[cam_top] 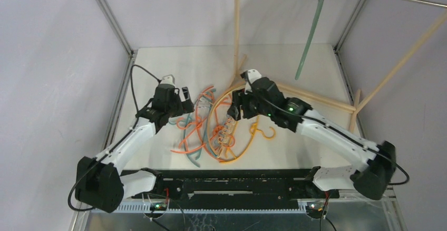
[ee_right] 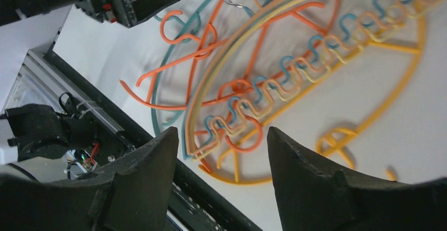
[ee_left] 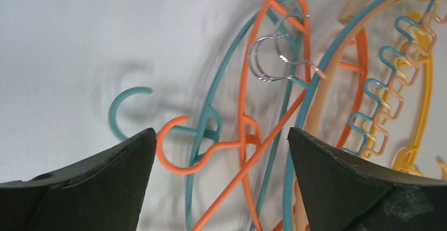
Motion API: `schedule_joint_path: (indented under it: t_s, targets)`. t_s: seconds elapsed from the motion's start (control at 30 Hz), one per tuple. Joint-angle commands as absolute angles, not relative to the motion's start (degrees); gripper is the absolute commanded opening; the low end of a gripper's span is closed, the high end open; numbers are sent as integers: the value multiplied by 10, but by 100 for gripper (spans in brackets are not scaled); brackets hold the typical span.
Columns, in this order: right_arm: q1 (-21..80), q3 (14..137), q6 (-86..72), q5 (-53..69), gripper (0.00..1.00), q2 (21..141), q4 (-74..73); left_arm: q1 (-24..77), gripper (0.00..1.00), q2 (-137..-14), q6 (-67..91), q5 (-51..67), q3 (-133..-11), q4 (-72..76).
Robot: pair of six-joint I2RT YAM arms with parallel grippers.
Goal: Organize the hangers
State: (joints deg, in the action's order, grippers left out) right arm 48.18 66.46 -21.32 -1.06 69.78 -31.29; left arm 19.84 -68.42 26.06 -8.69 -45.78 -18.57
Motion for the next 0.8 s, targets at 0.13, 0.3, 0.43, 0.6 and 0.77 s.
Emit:
schedule_joint_path:
  t_s: [0.13,0.3,0.43,0.6,0.77]
  targets:
    - [500,703,-274,68,68,860,-182,119,100,-598,284,-64,-424,-213]
    - [520,776,-288,88,62,960,-183,106,99,-576,279,-61,-415,-227]
    - [537,816,-293,113,58,1020,-189,102,100,-566,276,-56,-410,-234]
    - [543,819,-305,97,56,1051,-202,101,100,-550,277,-52,-397,-236]
    - [536,819,-306,79,55,1068,-231,100,100,-529,279,-51,-376,-236]
